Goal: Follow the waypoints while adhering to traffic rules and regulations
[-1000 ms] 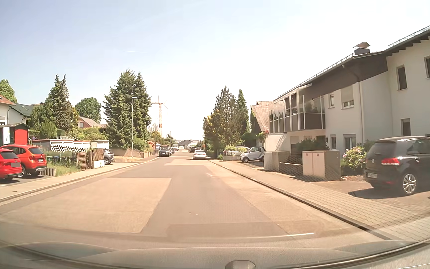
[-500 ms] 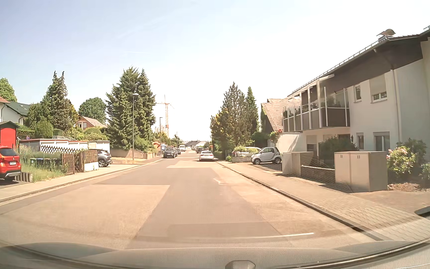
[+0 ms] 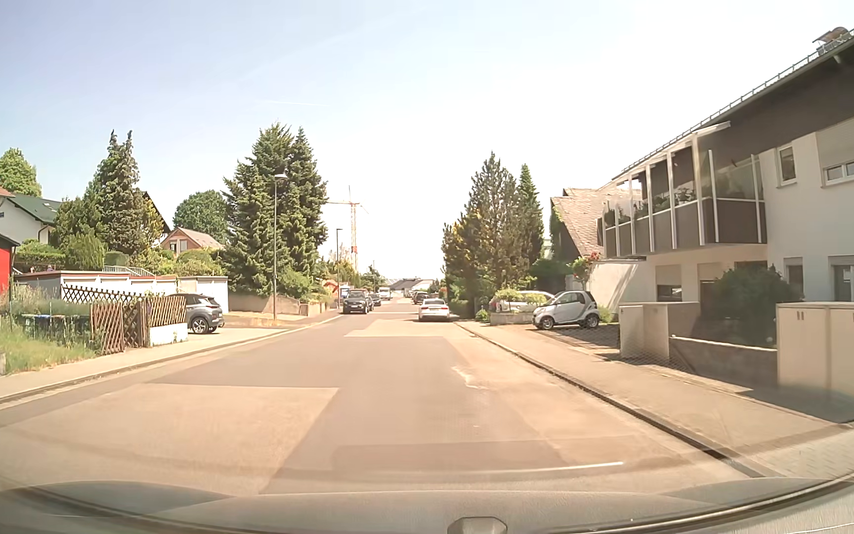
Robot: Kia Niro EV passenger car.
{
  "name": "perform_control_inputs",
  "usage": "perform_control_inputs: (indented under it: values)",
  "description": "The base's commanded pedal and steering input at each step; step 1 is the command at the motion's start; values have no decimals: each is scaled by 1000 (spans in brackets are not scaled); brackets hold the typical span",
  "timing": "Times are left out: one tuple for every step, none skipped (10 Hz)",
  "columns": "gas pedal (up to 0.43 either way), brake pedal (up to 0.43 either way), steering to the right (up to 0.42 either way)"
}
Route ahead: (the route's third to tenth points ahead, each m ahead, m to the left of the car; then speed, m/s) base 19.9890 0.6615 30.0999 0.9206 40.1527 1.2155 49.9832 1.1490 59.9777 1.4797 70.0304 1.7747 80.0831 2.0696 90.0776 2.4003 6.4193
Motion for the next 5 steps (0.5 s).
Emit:
perform_control_inputs:
  values:
    - [87, 0, -51]
    - [87, 0, -47]
    - [87, 0, -41]
    - [87, 0, -37]
    - [98, 0, -30]
